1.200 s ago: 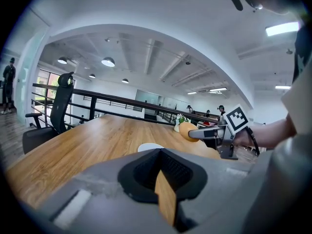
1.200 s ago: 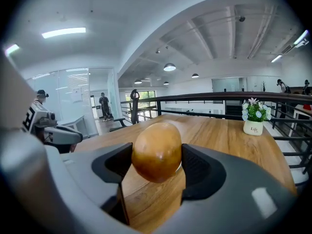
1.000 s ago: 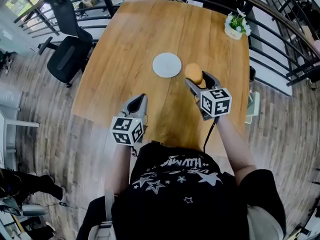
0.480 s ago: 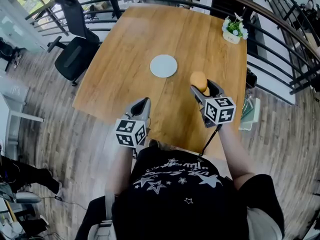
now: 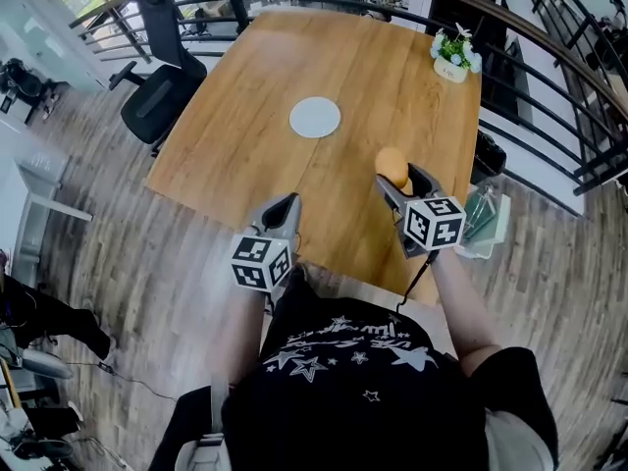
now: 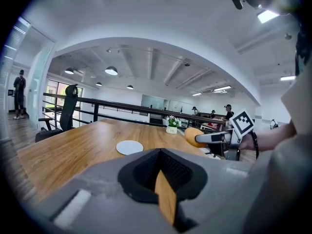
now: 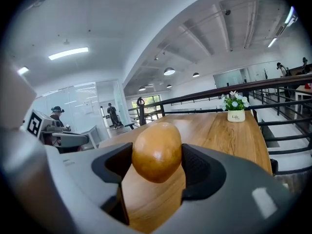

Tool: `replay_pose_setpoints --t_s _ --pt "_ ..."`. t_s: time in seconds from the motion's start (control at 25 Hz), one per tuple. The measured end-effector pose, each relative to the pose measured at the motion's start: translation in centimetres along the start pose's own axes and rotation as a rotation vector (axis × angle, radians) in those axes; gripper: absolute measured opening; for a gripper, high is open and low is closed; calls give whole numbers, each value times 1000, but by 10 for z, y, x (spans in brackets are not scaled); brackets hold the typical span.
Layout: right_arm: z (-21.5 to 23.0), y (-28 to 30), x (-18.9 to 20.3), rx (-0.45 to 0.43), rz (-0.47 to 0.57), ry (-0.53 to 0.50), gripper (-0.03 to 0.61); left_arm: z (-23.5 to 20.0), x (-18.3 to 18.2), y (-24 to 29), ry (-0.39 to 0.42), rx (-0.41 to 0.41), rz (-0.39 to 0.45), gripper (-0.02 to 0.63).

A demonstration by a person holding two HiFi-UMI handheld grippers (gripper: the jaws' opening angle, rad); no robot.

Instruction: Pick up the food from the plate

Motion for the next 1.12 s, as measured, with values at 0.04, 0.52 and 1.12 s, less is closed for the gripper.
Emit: replay_pose_setpoints --t_s 0.04,0.52,1.12 --pt "0 -6 3 -11 -1 -7 319 7 6 -4 -3 -8 4 2" --pt "-1 -49 39 -188 -7 -61 321 66 64 -44 -66 -142 43 2" --pt "-39 -44 46 -303 -32 -144 321 82 90 -99 -129 -268 70 2"
Point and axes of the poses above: the fingertips, and each gripper's own axes: y forward along the fingers, z to its right, x out of its underside, the point moved 9 cm from there along -y, backward along the fingers, and after that the axes turned 13 degrees about -y, right-handed, at the moved point
